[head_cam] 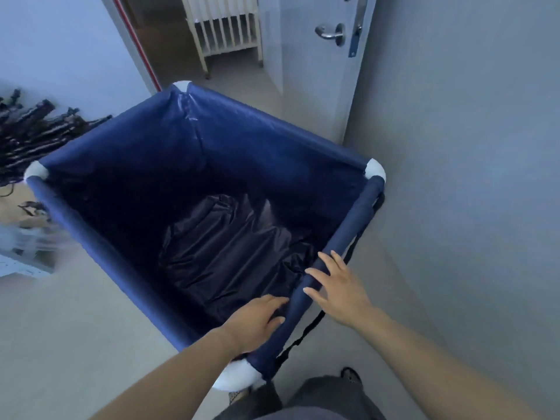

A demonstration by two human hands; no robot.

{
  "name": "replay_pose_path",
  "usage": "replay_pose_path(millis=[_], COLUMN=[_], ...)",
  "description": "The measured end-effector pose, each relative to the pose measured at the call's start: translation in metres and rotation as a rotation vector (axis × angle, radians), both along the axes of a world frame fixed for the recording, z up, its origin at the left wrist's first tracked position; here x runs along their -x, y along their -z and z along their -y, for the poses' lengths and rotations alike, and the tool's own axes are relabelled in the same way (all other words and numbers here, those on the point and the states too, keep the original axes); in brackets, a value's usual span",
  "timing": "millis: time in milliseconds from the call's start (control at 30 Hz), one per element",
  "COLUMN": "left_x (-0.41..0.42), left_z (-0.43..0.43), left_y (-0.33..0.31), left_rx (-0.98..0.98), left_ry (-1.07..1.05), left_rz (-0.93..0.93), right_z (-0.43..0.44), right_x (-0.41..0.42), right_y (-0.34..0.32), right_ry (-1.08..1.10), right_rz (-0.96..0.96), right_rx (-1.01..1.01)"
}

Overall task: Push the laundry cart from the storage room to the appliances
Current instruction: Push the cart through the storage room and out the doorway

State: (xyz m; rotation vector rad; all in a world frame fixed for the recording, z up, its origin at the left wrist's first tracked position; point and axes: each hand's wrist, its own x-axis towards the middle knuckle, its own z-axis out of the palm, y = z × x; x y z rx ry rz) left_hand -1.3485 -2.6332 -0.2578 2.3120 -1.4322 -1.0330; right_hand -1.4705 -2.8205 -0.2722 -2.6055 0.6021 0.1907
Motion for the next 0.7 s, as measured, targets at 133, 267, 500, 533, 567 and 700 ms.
replay_pose_path(millis=[133, 267, 500, 533, 567, 700], left_x=[-0.023, -0.054, -0.091, -0.091, -0.09, -0.073], left_z=[-0.026, -0.059, -0.091, -0.096, -0.1, -0.111], left_y=[0.002, 0.002, 0.01, 0.012, 0.013, 0.018], left_rx=[-0.009, -0.049, -0.168, -0.178, -0.176, -0.073], left_ry=[0.224, 0.404, 0.513, 0.48, 0.437, 0.298], left_rz=[-0.016, 0.078, 0.241, 0.227, 0.22, 0.325], right_z=[-0.054, -0.086, -0.142, -0.144, -0.144, -0.146], right_x=[-0.003, -0.002, 0.01, 0.012, 0.014, 0.022], right_y=[0.004, 0.007, 0.024, 0.024, 0.023, 0.021], right_ry=[0.124, 0.198, 0.188, 0.201, 0.206, 0.215], right_rz=[0.034, 0.058, 0.196, 0.196, 0.193, 0.174], right_rx=[-0.03, 0.027, 0.067, 0.086, 0.103, 0.121])
